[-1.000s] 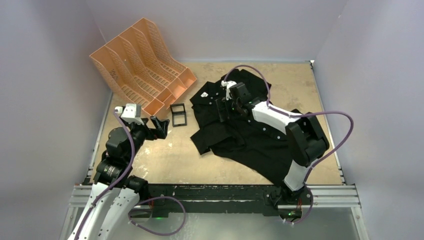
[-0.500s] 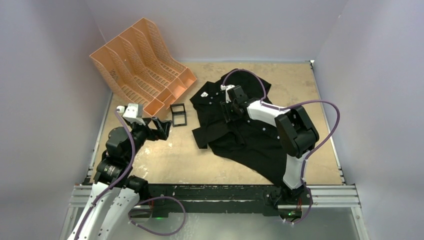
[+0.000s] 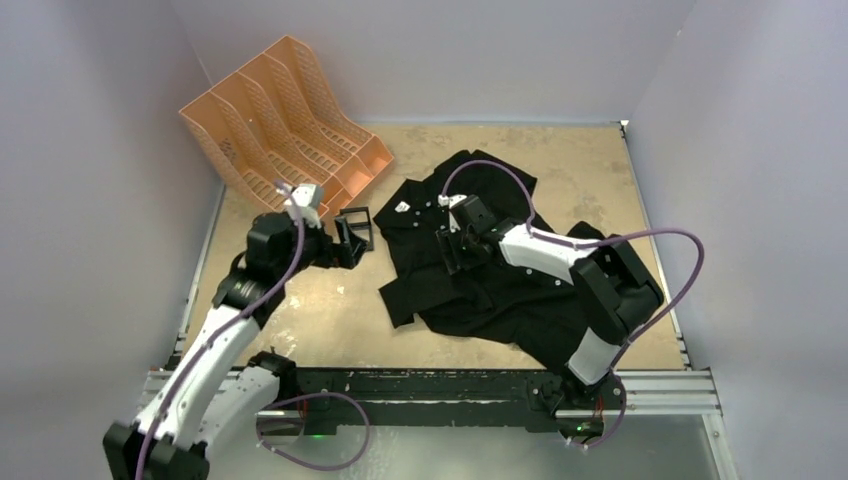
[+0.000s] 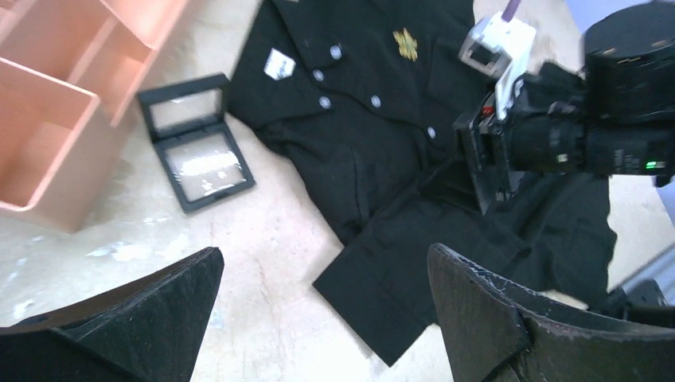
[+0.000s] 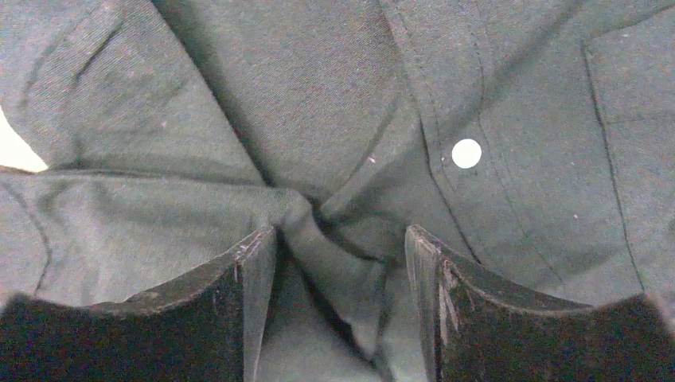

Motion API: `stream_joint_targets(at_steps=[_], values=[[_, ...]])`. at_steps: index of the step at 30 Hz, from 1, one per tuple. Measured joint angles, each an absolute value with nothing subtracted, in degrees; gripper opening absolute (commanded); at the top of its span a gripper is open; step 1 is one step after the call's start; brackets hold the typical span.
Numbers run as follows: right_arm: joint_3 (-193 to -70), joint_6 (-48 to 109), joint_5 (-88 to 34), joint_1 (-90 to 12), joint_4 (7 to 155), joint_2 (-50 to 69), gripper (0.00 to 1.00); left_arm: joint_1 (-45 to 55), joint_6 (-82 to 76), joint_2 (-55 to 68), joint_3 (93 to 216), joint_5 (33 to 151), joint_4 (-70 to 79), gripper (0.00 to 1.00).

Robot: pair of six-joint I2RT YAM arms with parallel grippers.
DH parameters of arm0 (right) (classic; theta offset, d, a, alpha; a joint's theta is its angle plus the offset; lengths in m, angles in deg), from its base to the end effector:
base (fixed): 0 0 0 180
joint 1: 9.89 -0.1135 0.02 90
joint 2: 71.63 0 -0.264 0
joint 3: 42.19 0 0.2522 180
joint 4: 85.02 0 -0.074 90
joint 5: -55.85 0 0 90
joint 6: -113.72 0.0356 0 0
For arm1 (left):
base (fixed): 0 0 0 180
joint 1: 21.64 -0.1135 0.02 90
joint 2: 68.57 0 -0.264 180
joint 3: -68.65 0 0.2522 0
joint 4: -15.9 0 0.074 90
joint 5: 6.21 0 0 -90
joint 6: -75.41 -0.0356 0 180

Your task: Remove the brooch from the garment

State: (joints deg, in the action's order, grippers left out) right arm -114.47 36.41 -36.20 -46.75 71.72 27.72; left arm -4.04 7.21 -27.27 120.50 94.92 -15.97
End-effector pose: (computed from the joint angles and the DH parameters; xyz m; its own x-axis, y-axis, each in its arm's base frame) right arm 0.2867 0.2134 0.1749 -0.7285 -0.2718 -0.6288 -0.4317 0.8949 0.1134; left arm 0.1610 -0.0583 0.2943 -0.4956 -0.2251 -0.8389 0.3059 0.8587 -0.4111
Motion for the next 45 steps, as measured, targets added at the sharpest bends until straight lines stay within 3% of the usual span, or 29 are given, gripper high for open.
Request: stream_joint_targets(at_steps=[8, 18, 25, 35, 45], values=[[-116.68, 36.72, -35.67, -44.24, 67.56, 19.92, 0.68, -1.19, 11.38, -11.75, 123.97, 99.88, -13.02, 0.98], [-115.63, 40.19, -29.81, -23.97, 71.35, 14.1, 0.69, 12.12, 15.29, 10.28, 133.85, 96.67, 1.21, 0.98], [-111.52, 44.46, -25.57, -17.92, 76.02, 16.18, 0.68, 16.14, 17.96, 25.21, 138.83, 95.32, 11.26, 0.96], [-97.36, 50.38, -22.14, -15.49, 82.86, 15.13, 0.69, 18.72, 20.91, 28.49, 130.59, 94.59, 21.86, 0.95], [-86.1, 56.15, -21.07, -15.03, 87.13, 4.66, 0.7, 18.63, 21.87, 28.49, 123.67, 91.67, 24.75, 0.95]])
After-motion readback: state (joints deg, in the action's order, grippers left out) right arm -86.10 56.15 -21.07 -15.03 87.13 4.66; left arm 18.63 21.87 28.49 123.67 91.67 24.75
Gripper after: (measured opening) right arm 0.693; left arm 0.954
